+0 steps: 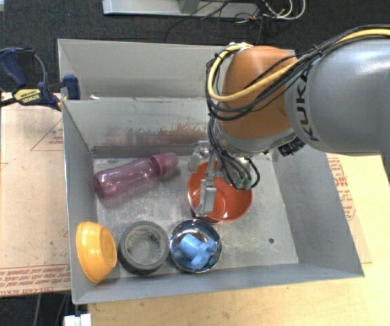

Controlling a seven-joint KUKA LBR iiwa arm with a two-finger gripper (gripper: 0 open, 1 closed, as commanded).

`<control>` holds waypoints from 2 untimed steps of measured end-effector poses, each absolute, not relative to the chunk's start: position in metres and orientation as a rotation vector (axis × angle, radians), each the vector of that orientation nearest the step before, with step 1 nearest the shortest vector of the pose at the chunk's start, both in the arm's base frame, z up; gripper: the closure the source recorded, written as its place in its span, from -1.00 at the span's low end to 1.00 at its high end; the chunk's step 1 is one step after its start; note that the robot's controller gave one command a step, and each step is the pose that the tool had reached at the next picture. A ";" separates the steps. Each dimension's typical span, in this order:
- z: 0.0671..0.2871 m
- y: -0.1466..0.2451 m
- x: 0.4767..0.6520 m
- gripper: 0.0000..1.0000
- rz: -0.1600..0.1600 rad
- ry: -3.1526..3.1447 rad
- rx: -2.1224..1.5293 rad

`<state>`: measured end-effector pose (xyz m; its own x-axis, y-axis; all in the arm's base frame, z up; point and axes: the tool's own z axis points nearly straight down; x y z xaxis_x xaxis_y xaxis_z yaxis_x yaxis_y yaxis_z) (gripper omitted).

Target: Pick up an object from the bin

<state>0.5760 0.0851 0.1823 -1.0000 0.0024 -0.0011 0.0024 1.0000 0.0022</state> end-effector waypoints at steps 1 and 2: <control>0.182 0.085 0.576 -1.00 0.003 3.140 0.004; 0.191 0.078 0.579 -1.00 0.004 3.139 -0.045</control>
Offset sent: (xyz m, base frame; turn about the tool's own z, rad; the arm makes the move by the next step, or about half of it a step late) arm 0.0031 -0.0080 0.0092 -0.0345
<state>0.5792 0.0781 0.1906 -0.9996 -0.0284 -0.0028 -0.0285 0.9996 0.0027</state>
